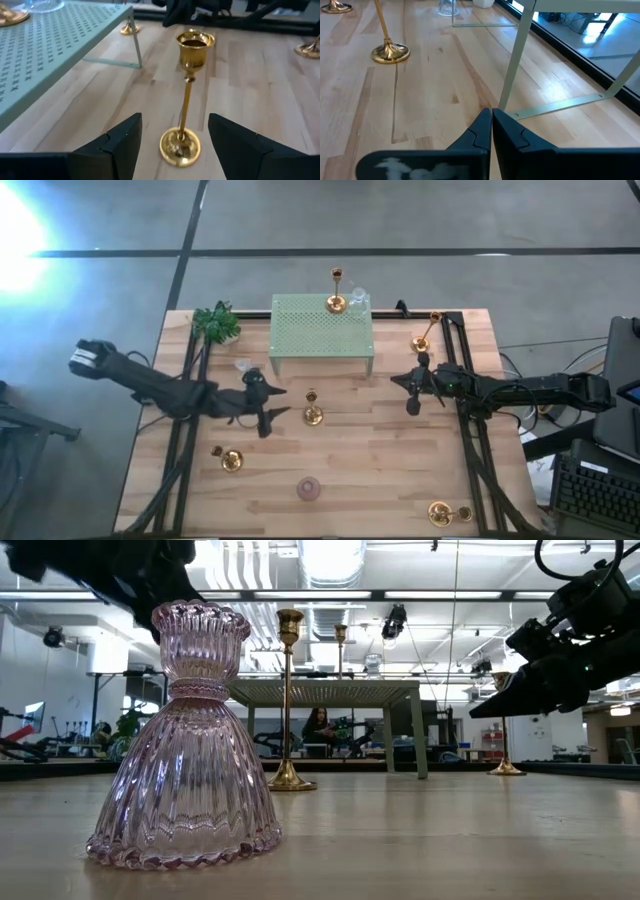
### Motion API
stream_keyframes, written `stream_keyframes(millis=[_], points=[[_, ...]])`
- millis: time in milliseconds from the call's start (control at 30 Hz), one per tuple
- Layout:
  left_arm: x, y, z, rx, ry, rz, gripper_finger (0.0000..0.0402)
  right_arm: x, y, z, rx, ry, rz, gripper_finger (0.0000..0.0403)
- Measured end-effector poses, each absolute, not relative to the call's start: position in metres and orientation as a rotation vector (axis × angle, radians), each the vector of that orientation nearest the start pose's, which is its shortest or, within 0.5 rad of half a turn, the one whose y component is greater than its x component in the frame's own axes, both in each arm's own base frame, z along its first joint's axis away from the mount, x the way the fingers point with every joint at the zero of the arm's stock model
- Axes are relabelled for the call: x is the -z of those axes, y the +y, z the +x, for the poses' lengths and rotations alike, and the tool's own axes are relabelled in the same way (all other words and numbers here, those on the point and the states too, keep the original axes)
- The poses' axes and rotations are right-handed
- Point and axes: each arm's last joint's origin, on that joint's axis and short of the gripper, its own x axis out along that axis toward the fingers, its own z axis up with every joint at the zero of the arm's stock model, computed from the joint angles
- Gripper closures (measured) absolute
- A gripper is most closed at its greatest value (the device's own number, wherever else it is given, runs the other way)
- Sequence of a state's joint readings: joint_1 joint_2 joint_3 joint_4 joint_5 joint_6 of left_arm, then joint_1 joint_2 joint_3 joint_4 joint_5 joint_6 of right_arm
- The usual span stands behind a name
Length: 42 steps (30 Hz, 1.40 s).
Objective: Pick & Place candle stick holders
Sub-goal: Put the gold candle holder on the shelf
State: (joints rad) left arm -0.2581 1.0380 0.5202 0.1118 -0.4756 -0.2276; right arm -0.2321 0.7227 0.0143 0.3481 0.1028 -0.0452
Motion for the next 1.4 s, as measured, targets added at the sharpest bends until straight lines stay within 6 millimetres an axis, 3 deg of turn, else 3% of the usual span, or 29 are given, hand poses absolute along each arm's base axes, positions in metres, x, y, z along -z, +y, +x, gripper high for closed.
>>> stream_keyframes(millis=[433, 933, 1100, 1300, 1400], points=[[-0.202, -0.038, 0.247, -0.175, 0.358, 0.089, 0.0168, -0.13, -0.035, 0.133, 0.324, 0.368, -0.021, 0.0394], [-0.192, -0.028, 0.281, -0.103, 0.332, 0.021, 0.0176, -0.13, -0.035, 0.133, 0.323, 0.367, -0.021, 0.0394], [-0.187, -0.027, 0.284, -0.112, 0.336, 0.02, 0.0236, -0.13, -0.035, 0.133, 0.324, 0.367, -0.021, 0.0394], [-0.182, -0.024, 0.286, -0.129, 0.352, 0.0, 0.0373, -0.13, -0.035, 0.133, 0.323, 0.367, -0.021, 0.0394], [-0.184, -0.024, 0.288, -0.13, 0.345, -0.002, 0.0381, -0.13, -0.035, 0.133, 0.323, 0.367, -0.021, 0.0394]])
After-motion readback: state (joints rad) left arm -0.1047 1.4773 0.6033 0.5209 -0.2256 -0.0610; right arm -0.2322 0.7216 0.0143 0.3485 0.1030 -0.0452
